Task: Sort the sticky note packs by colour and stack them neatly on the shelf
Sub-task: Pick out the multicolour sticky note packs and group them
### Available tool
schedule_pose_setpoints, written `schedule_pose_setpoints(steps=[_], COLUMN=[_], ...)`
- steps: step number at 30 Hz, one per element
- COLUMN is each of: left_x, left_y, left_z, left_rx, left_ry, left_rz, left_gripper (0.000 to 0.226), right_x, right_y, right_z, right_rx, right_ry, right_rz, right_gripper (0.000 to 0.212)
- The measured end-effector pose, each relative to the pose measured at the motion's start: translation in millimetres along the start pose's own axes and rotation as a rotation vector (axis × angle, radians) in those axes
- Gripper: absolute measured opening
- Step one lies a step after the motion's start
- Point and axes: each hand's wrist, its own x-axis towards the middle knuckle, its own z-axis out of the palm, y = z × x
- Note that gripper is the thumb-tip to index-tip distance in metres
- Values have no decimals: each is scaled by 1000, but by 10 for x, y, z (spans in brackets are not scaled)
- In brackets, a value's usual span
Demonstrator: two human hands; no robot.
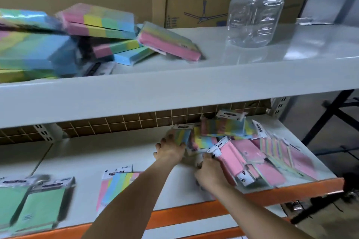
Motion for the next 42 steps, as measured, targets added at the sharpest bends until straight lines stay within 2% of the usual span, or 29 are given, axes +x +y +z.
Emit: schedule_pose_setpoints(steps=[4,7,11,14,18,23,27,31,34,37,40,42], left_x=[95,136,191,212,216,242,302,271,196,83,-23,-86], left_y=[153,258,330,370,426,477,405,340,339,381,420,446], left_z=[136,247,286,268,236,177,135,46,-28,-61,-32,1], left_rx=[61,68,86,49,19,-146,-387,-572,-688,-745,-781,-822], left_ry=[37,104,180,208,207,133,114,128,61,-64,-150,-182], left_rz=[-48,-95,-131,-172,-219,-235,-200,-167,-181,-199,-192,-175], left_gripper=[77,86,89,92,94,75,41,38,39,38,20,18], right_x=[60,79,66,151,259,246,100,128,161,173,201,232], right_y=[145,224,224,281,377,351,183,129,53,-45,-99,-105], right_z=[-94,-203,-274,-184,-97,-133,-301,-316,-317,-385,-437,-450], right_rx=[96,101,81,189,281,326,353,315,340,431,502,501], right_ry=[27,35,20,12,13,33,2,-3,8,17,3,2], right_rz=[26,22,36,71,86,101,106,102,84,95,90,76], right_gripper=[54,49,46,54,45,37,29,50,60,50,38,29])
